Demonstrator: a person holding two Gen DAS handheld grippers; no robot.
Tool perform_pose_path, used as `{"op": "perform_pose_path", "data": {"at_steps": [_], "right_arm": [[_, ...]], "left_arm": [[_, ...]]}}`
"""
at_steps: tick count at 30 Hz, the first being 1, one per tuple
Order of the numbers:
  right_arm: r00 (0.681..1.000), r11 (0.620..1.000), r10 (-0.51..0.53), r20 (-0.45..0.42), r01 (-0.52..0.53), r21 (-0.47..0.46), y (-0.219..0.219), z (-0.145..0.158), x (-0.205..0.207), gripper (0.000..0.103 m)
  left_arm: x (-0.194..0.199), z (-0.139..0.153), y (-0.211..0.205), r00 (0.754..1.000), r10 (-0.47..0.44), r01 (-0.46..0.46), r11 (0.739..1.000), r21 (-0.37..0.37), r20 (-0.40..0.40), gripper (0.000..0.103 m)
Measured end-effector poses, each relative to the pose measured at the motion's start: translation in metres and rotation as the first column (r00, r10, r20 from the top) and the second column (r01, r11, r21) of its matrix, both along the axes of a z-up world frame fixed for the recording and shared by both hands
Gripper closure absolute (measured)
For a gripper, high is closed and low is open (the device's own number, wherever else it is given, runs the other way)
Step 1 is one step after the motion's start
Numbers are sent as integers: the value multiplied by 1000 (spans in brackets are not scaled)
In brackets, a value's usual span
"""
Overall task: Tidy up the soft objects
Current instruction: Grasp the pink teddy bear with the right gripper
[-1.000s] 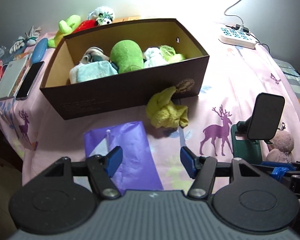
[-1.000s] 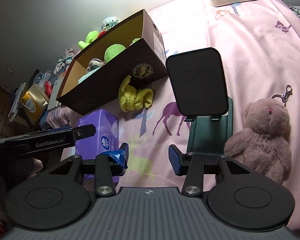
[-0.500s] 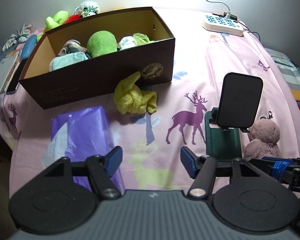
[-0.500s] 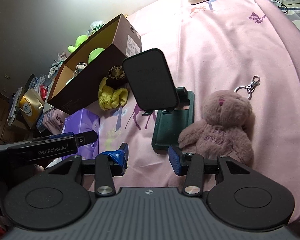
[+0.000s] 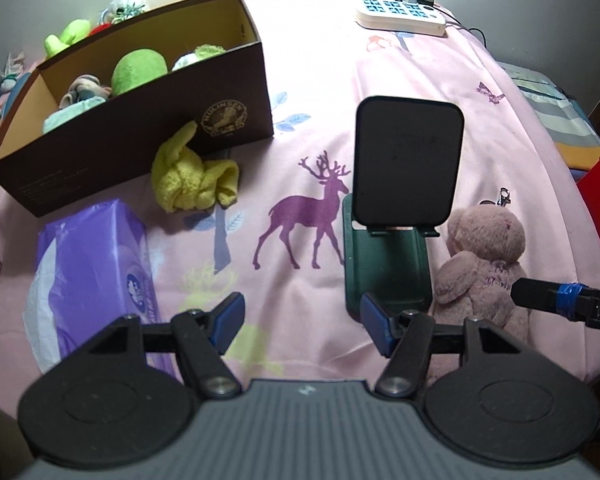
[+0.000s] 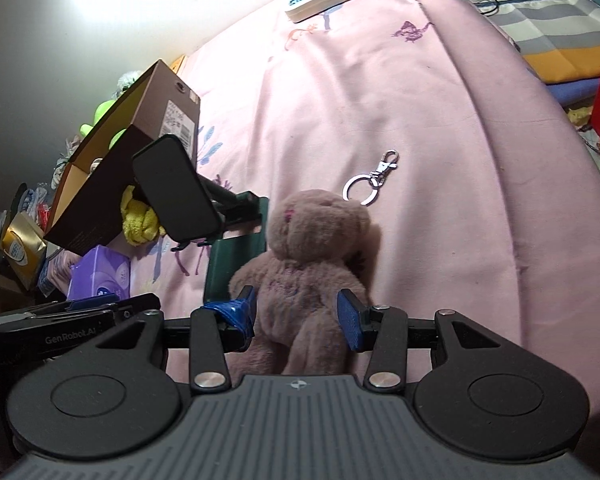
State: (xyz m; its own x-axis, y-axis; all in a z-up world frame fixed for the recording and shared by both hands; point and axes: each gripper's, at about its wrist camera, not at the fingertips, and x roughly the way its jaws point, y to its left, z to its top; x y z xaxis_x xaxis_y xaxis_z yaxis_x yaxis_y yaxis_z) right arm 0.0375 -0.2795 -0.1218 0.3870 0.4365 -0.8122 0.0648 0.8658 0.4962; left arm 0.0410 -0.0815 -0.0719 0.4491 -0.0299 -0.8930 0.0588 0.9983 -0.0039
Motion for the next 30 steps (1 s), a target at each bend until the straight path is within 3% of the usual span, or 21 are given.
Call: {"op": "perform_pose_path", "data": {"at_steps": [6, 18, 26, 30], "right_arm": [[997, 999, -24, -71, 27, 36, -18, -26, -2, 74], [990, 955, -60, -130, 95, 281, -35, -47, 0, 71], [999, 944, 6, -45, 9, 331, -18, -41, 8, 70], [997, 963, 23, -77, -1, 270, -5, -51, 16, 70]], "left_arm": [[4, -9, -11, 999, -16, 16, 1000, 8, -31, 40], [8, -20, -18, 996, -27, 29, 999, 29, -80, 40], [7, -23, -13, 996, -15, 17, 999, 30, -87, 40], [5, -24, -9, 996, 0, 2, 1000, 31, -92, 40]]}}
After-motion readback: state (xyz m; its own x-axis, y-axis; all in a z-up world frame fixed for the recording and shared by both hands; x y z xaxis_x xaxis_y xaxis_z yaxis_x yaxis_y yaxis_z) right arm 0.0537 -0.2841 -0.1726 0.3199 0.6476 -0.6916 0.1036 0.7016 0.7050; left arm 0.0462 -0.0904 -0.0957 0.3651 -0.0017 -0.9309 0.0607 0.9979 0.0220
